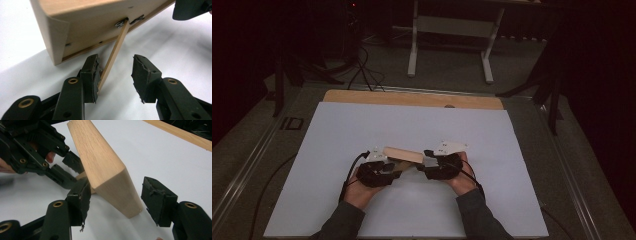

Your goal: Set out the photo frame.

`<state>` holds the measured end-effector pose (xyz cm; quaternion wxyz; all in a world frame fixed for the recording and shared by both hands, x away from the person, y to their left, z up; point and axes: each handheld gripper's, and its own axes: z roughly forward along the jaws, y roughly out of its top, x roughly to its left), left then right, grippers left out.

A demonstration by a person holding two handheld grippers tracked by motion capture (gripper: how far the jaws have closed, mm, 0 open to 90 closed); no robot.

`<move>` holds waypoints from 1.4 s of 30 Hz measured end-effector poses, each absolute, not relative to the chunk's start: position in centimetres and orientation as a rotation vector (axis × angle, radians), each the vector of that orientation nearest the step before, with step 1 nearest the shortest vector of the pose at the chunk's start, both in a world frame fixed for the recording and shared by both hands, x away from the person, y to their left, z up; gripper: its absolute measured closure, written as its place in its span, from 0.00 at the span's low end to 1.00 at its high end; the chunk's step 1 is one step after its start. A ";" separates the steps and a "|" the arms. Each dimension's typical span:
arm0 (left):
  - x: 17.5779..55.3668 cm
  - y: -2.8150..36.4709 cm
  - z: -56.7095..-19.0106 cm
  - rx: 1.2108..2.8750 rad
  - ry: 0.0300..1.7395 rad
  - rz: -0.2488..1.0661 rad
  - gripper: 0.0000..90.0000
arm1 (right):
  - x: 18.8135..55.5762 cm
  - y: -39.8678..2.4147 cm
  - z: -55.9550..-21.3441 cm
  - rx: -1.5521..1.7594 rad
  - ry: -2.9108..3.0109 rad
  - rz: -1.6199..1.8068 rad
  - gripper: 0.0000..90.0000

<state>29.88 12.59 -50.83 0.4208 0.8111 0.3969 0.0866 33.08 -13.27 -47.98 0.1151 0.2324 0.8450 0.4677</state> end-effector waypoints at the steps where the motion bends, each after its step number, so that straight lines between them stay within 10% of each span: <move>1: 29.9 12.6 -50.8 2.031 0.993 0.218 0.63 | 33.1 -13.3 -48.0 0.685 2.477 1.372 0.44; 42: 29.3 13.4 -49.2 2.010 0.955 0.255 0.65 | 33.5 -15.4 -48.3 0.709 2.527 1.375 0.47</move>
